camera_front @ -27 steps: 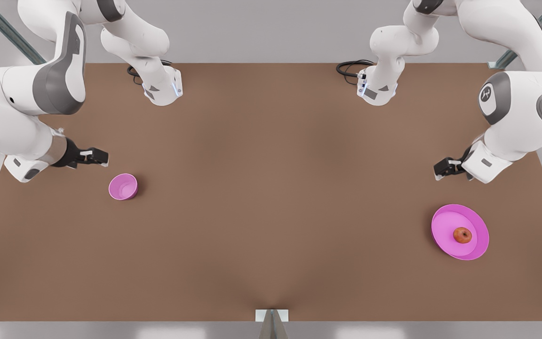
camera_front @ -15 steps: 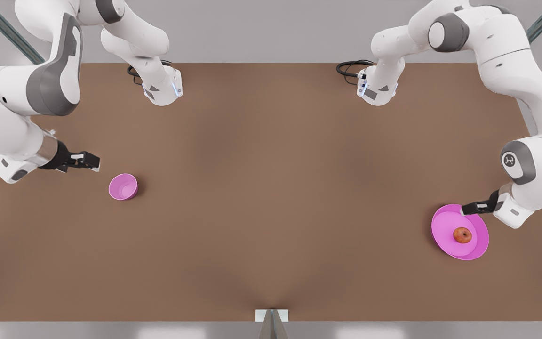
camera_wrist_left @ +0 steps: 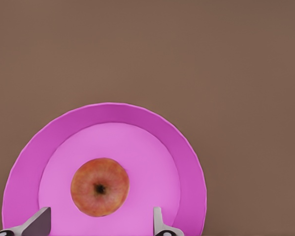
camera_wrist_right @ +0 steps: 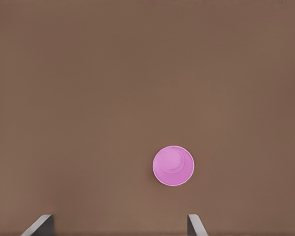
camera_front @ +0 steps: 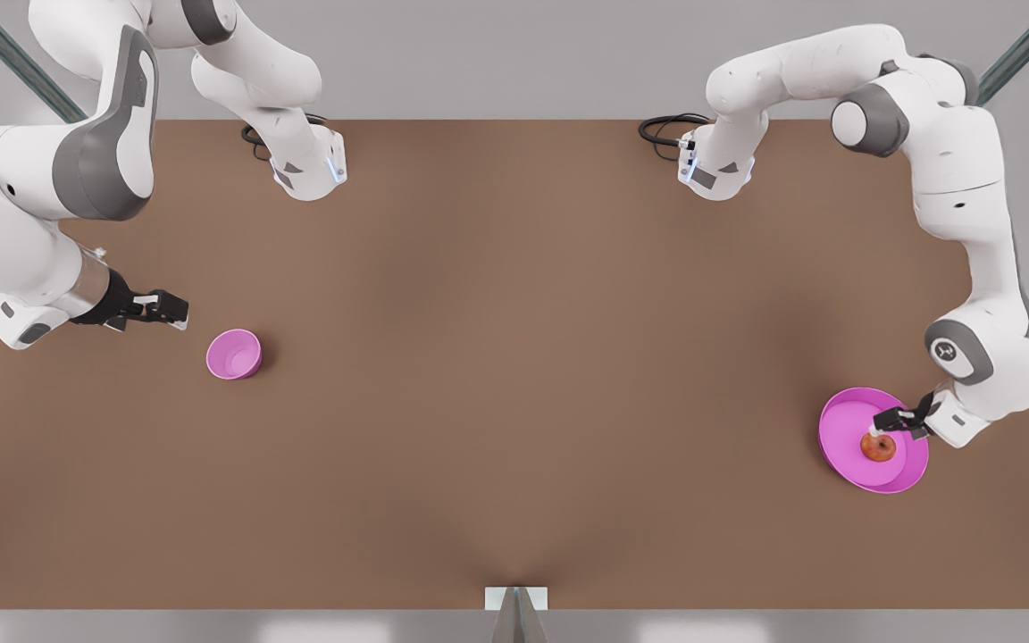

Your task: Use the left arm to pick up the apple from the plate, transfer it to the gripper of the right arm, and then use the right arm to place it into the bowl

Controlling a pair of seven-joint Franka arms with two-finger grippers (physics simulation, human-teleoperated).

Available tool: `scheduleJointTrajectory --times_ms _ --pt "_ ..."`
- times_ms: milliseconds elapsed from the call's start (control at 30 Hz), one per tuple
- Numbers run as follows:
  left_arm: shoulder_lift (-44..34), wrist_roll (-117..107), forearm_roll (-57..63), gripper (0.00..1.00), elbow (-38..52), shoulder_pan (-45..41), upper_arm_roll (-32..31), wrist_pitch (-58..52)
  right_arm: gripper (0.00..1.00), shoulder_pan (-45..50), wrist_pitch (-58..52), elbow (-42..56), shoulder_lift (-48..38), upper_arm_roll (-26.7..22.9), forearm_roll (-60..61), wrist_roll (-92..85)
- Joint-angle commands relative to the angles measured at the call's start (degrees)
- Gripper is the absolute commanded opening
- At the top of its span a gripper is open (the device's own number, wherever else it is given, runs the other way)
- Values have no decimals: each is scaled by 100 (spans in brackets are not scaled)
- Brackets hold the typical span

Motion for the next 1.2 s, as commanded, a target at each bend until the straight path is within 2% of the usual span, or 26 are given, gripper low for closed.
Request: scheduleJointTrajectory --times_ms 0,433,867,967,1167 --pt "79 2059 -14 100 11 1 0 393 100 -5 7 3 -14 1 3 -4" --pt "765 2050 22 100 178 1 17 789 100 -14 -2 3 4 -25 30 -66" --pt "906 2050 48 100 425 -34 8 789 100 -5 -2 3 22 -25 30 -48" --pt "906 2059 48 91 433 -34 8 789 100 -5 -2 3 22 -25 21 -40" --pt "906 2032 39 79 433 -34 8 789 100 13 -204 -6 22 10 56 4"
